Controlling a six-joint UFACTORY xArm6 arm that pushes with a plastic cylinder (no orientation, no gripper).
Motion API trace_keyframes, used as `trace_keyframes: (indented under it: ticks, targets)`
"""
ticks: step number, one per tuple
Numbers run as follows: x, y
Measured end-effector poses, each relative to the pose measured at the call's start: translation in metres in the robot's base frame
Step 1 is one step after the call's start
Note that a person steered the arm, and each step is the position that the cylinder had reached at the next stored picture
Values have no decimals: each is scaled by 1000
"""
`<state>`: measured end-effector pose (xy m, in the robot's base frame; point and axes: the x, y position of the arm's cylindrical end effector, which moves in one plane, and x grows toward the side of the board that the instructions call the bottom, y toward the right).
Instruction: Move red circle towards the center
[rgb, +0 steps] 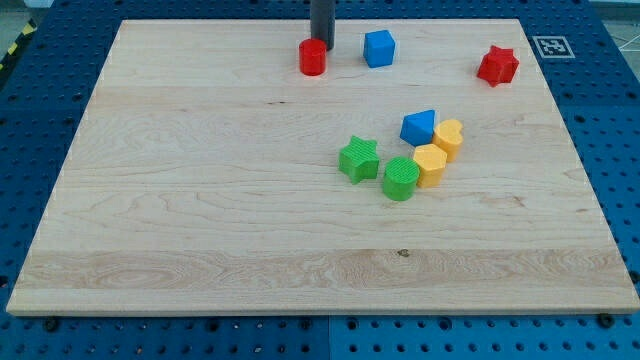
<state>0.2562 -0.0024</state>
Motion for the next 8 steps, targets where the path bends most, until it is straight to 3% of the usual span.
trace_keyframes:
  ticks: [2,4,6,8]
  targets:
    - [6,-6]
    - [-21,-27]
    - [22,-47]
    - [3,-43]
